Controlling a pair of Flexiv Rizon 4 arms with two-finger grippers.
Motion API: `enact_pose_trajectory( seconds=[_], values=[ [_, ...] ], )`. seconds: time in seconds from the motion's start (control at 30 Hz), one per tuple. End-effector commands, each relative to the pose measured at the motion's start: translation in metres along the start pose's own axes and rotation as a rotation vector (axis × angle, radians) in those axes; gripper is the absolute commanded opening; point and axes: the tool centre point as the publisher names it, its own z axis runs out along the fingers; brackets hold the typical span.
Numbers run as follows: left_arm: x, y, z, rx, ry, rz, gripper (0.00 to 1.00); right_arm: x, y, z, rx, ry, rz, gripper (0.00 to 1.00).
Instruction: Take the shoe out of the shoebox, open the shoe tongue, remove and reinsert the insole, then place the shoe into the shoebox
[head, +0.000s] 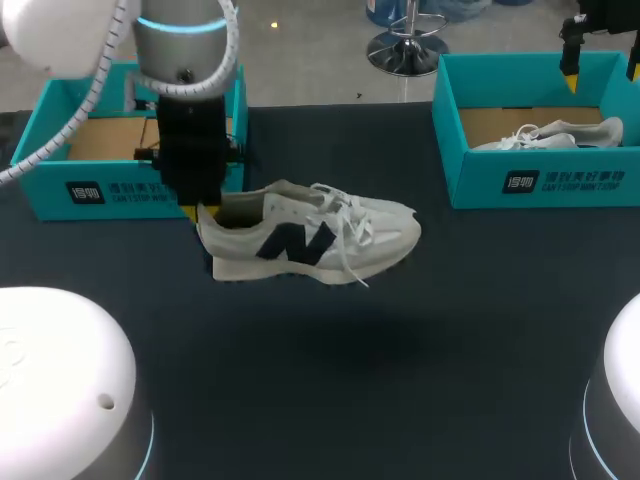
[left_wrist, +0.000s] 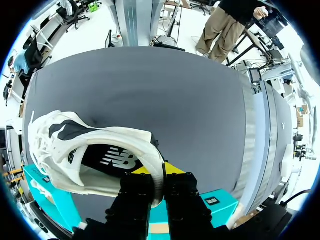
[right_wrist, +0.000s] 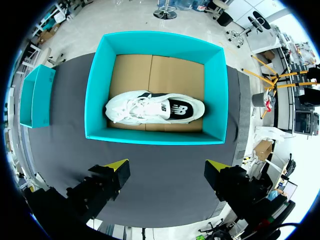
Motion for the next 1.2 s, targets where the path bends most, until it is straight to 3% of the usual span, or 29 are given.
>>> enact_pose_trajectory(
  seconds=[0.03, 0.5, 0.67, 1.2],
  values=[
    [-0.019, -0.005, 0.011, -0.053, 0.017, -0.005, 0.0, 0.0, 0.0, 0.0, -0.001, 0.0, 0.0, 1.0],
    [-0.025, -0.002, 0.014, -0.066, 0.031, -0.016, 0.0, 0.0, 0.0, 0.0, -0.001, 0.0, 0.0, 1.0],
    [-0.043, 0.012, 0.031, -0.071, 0.04, -0.022, 0.0, 0.0, 0.0, 0.0, -0.001, 0.0, 0.0, 1.0],
    [-0.078, 0.009, 0.106, -0.034, 0.105, -0.106, 0.0, 0.0, 0.0, 0.0, -0.001, 0.0, 0.0, 1.0]
  ],
)
